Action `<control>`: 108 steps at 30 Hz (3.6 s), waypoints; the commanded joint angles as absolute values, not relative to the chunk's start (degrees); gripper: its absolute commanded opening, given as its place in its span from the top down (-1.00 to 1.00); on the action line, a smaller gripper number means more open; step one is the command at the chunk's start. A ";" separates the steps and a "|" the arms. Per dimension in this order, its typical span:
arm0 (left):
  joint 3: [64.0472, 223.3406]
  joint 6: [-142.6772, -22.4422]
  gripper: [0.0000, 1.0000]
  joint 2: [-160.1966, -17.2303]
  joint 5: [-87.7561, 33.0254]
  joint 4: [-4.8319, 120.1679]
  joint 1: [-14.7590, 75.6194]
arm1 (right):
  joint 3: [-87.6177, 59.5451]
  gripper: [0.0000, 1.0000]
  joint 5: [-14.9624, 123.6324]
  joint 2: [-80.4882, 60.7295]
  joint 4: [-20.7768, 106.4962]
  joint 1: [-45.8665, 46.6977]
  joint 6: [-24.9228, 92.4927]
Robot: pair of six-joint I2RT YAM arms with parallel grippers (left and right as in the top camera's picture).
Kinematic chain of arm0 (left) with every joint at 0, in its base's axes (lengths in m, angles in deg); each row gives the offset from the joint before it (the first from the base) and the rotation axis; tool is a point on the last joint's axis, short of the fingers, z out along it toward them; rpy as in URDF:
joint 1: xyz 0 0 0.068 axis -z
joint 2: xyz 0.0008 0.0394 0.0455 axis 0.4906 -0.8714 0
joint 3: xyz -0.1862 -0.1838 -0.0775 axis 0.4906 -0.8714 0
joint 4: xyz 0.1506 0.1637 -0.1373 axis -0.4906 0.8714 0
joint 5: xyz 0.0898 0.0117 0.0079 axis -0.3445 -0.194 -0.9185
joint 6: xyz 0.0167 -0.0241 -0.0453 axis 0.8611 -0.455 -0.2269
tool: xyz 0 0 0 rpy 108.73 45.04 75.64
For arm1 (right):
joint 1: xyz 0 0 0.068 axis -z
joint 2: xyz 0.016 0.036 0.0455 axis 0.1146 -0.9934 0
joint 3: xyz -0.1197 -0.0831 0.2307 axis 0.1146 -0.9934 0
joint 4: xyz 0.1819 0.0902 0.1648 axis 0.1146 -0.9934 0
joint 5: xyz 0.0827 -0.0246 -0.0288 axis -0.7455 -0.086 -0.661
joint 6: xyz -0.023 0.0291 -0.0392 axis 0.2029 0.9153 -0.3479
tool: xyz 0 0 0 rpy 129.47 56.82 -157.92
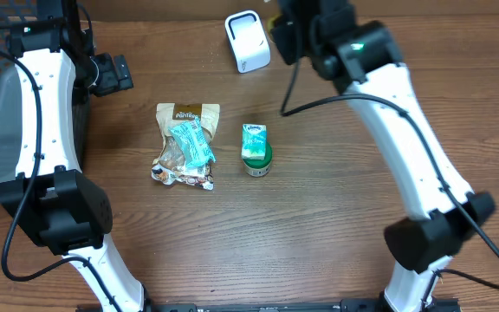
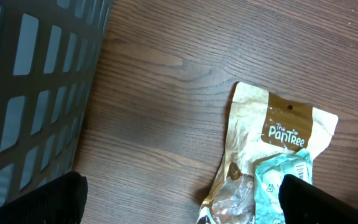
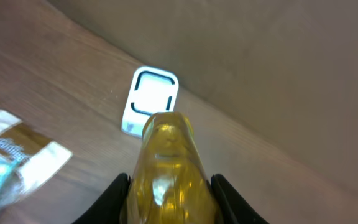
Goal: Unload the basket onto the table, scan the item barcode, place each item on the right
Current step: 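Hold the Vim bottle under the white scanner with the right gripper, then carry the Vim bottle right and set it upright on the table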
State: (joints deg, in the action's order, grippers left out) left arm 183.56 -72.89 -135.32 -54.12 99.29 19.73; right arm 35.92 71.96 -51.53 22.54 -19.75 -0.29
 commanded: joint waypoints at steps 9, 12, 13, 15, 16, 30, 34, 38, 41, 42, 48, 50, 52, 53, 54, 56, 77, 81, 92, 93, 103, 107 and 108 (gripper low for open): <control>185.00 -71.80 -0.99 -135.35 -53.88 99.32 19.69 | 36.92 0.93 83.15 -64.07 37.38 -23.46 -18.52; 185.00 -71.80 -0.99 -135.35 -53.88 99.29 19.69 | 36.92 0.92 83.42 -66.48 40.53 -23.46 -20.60; 185.00 -71.80 -0.98 -135.35 -53.88 99.29 19.69 | 36.92 0.93 83.42 -67.26 41.43 -23.46 -21.14; 185.00 -71.80 -0.99 -135.35 -53.88 99.32 19.69 | 36.92 0.93 83.42 -68.73 43.57 -23.46 -21.14; 185.00 -71.80 -0.99 -135.35 -53.88 99.29 19.69 | 36.92 0.93 83.50 -69.28 44.47 -23.46 -21.14; 185.00 -71.80 -0.99 -135.35 -53.88 99.29 19.69 | 36.27 0.92 84.40 -72.23 58.94 -23.46 -21.12; 185.00 -71.80 -0.99 -135.35 -53.88 99.32 19.69 | 36.27 0.92 84.16 -72.69 59.37 -23.46 -21.10; 185.00 -71.80 -0.99 -135.35 -53.88 99.32 19.69 | 36.27 0.92 84.18 -73.97 61.60 -23.46 -21.16; 185.00 -71.80 -0.99 -135.35 -53.88 99.29 19.69 | 36.27 0.92 84.18 -75.33 63.66 -23.46 -21.12; 185.00 -71.80 -0.99 -135.35 -53.88 99.32 19.69 | 36.27 0.92 84.18 -75.59 63.98 -23.46 -21.12; 185.00 -71.80 -0.99 -135.35 -53.88 99.32 19.69 | 36.27 0.91 82.43 -76.84 64.07 -23.35 -21.12; 185.00 -71.80 -0.99 -135.35 -53.88 99.32 19.69 | 36.27 0.91 82.41 -76.84 64.01 -23.29 -21.08; 185.00 -71.80 -0.99 -135.35 -53.88 99.32 19.69 | 36.22 0.91 81.97 -76.84 63.94 -23.24 -21.08; 185.00 -71.80 -0.99 -135.35 -53.88 99.29 19.69 | 36.22 0.91 81.69 -76.84 63.77 -23.24 -21.08; 185.00 -71.80 -0.99 -135.35 -53.88 99.32 19.69 | 36.22 0.91 81.58 -76.84 63.70 -23.24 -21.05; 185.00 -71.80 -0.99 -135.35 -53.88 99.29 19.69 | 36.22 0.91 81.58 -76.84 63.44 -23.24 -20.86; 185.00 -71.80 -0.99 -135.35 -53.88 99.29 19.69 | 36.33 0.93 85.71 -62.00 52.01 -21.19 -2.85; 185.00 -71.80 -0.99 -135.35 -53.88 99.29 19.69 | 36.33 0.93 85.62 -55.90 40.36 -18.61 6.29; 185.00 -71.80 -0.99 -135.35 -53.88 99.29 19.69 | 36.05 0.84 79.13 -50.59 2.59 -3.29 31.58; 185.00 -71.80 -0.99 -135.35 -53.88 99.29 19.69 | 36.03 0.84 77.12 -50.68 -0.01 -1.61 32.43; 185.00 -71.80 -0.99 -135.35 -53.88 99.29 19.69 | 27.79 0.84 68.90 -50.83 -8.91 12.08 34.90; 185.00 -71.80 -0.99 -135.35 -53.88 99.29 19.69 | 21.75 0.83 68.92 -50.83 -6.22 13.89 34.86; 185.00 -71.80 -0.99 -135.35 -53.88 99.29 19.69 | 20.05 0.83 68.92 -50.83 -5.17 14.13 34.83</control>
State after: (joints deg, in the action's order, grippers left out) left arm 183.58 -72.89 -135.32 -54.10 99.29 19.75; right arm 22.83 70.06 -51.44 -6.59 13.89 33.92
